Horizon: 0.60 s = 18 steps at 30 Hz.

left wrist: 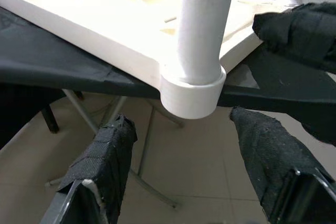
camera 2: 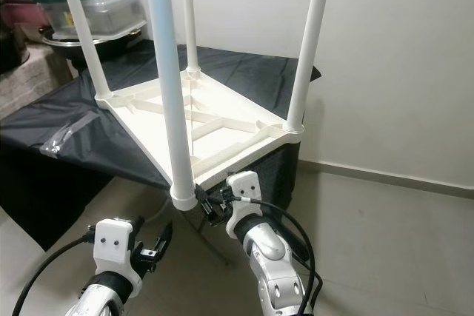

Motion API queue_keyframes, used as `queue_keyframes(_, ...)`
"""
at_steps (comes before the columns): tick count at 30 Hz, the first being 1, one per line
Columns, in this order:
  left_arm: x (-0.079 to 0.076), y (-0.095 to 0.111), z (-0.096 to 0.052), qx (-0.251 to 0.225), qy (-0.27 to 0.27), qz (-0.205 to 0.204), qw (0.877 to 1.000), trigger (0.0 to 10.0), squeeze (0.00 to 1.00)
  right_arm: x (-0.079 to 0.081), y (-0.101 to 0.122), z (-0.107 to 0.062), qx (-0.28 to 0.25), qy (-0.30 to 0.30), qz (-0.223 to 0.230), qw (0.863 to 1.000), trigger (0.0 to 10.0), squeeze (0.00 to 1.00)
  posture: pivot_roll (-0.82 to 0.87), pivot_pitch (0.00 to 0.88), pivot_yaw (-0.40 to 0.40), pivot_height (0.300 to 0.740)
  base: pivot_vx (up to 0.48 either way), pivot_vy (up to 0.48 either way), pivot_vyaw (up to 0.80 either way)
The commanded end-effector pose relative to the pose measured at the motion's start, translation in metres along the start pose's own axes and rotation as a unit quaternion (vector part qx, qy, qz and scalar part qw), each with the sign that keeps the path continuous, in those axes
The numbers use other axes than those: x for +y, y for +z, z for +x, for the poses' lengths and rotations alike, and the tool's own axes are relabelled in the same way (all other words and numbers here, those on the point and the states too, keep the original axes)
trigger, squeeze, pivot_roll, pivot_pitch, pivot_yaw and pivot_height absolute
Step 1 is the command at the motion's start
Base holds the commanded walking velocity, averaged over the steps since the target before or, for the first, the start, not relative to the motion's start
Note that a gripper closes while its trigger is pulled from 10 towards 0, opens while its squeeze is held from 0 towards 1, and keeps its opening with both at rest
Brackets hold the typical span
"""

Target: Building children table

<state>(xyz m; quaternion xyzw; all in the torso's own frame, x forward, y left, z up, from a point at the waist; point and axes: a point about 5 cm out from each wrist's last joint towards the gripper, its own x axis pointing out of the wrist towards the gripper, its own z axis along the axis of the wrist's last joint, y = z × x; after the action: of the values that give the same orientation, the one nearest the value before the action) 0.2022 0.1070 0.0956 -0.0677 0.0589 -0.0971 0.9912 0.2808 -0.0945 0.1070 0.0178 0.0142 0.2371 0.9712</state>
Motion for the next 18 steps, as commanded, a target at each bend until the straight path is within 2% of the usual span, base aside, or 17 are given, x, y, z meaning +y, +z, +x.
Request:
queue_keyframes(1, 0.0012, -0.0023, 0.0007, 0.003, 0.001, 0.006, 1.000, 10.0, 0.00, 0.0009, -0.0006, -0.0003, 0.004, 0.000, -0.002, 1.000, 10.0, 0.00, -0.05, 0.000, 0.011, 0.740, 0.000, -0.300, 0.00)
queue_keyframes(18, 0.0040, -0.0049, 0.0026, 0.006, 0.008, 0.005, 1.000, 10.0, 0.00, 0.0028, 0.0002, -0.0007, 0.015, -0.002, 0.000, 1.000, 10.0, 0.00, -0.04, 0.000, 0.018, 0.740, 0.000, -0.476, 0.00)
